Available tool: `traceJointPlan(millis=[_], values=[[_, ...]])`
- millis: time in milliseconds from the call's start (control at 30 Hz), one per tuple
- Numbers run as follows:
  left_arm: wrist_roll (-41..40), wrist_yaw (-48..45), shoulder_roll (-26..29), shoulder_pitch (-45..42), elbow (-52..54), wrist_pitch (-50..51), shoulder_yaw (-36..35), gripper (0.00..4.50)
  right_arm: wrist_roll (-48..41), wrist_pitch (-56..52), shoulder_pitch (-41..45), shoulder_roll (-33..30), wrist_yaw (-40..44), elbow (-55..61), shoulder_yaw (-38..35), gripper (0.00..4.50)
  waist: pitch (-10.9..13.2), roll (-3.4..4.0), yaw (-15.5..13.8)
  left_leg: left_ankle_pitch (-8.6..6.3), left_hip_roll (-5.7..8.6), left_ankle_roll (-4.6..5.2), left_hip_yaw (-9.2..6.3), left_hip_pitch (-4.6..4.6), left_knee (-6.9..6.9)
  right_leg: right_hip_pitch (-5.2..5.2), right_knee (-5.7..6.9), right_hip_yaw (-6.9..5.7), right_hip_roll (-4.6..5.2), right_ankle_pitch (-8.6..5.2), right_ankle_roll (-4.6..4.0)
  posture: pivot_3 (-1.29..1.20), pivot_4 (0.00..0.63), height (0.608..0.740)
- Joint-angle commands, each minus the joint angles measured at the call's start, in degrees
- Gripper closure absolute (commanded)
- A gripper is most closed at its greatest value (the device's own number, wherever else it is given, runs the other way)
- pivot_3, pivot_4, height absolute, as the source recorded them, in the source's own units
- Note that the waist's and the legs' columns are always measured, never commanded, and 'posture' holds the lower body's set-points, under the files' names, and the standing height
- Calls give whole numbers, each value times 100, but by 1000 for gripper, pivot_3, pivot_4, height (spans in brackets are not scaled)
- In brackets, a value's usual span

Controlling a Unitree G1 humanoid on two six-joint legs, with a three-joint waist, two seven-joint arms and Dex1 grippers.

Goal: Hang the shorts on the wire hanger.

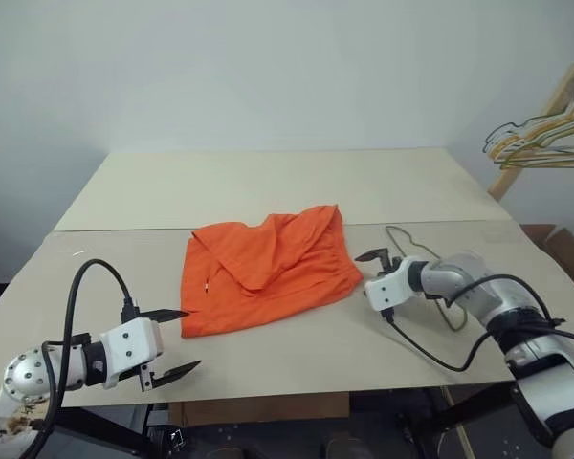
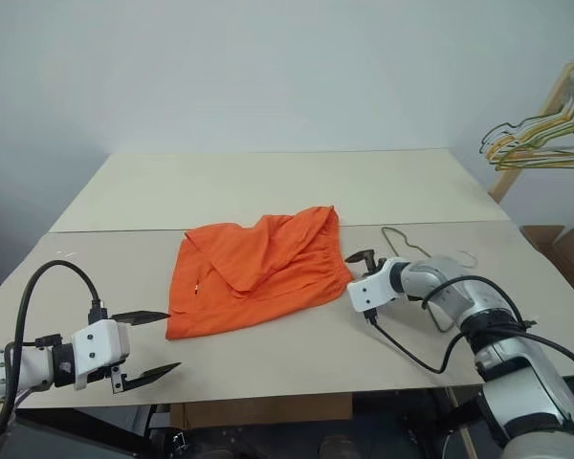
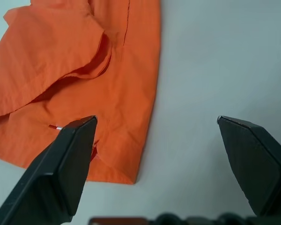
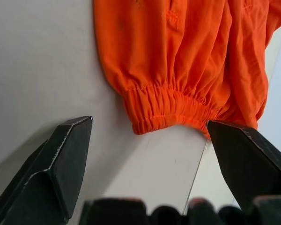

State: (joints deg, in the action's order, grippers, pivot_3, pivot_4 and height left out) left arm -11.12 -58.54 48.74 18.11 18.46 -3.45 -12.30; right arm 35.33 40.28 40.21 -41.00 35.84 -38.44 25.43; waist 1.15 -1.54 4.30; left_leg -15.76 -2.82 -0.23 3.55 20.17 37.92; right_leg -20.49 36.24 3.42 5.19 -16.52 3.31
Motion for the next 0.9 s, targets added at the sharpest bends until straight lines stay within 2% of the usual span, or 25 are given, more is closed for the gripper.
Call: traceJointPlan(millis=[33, 67, 267, 433, 733, 900], values=[[29, 114, -36, 34, 104, -96, -49, 0, 91, 271, 368, 138, -225, -274, 98, 400, 0, 0, 5, 0, -1, 0, -1, -2, 0, 0, 1, 0, -1, 0, 0, -4, 0, 740], [34, 127, -47, 45, 103, -101, -40, 0, 169, 314, 425, 159, -270, -348, 166, 596, 0, 0, 5, 0, -1, 0, -1, -2, 0, -1, 3, 1, -1, 0, 0, 2, 0, 740], [432, 189, -29, -148, -113, -184, 306, 0, 487, 482, 666, 379, -707, -904, 439, 2785, 0, 0, -38, 0, 1, 0, -1, -1, 0, -1, 2, 0, 2, 0, 0, 22, 0, 740], [939, 386, -47, -600, -480, -284, 703, 0, 442, 595, 677, 329, -680, -1058, 492, 4490, 0, 1, -44, 1, 1, -1, -1, -1, 0, -1, 4, -1, 1, 1, 0, 25, 0, 740], [1404, 356, -20, -1367, -1419, -607, 1285, 0, 115, 581, 464, 251, -575, -771, 304, 4490, -2, 3, -30, 1, 0, -1, -2, 0, 0, -2, 5, -1, 1, 1, 1, 9, 0, 740], [1487, 263, -266, -2099, -2055, -570, 1759, 0, -136, 519, 240, 195, -398, -505, 252, 4490, -6, 10, -72, 4, 4, 0, -2, -5, 1, 1, 19, -1, 4, 1, 1, 9, 0, 740]])
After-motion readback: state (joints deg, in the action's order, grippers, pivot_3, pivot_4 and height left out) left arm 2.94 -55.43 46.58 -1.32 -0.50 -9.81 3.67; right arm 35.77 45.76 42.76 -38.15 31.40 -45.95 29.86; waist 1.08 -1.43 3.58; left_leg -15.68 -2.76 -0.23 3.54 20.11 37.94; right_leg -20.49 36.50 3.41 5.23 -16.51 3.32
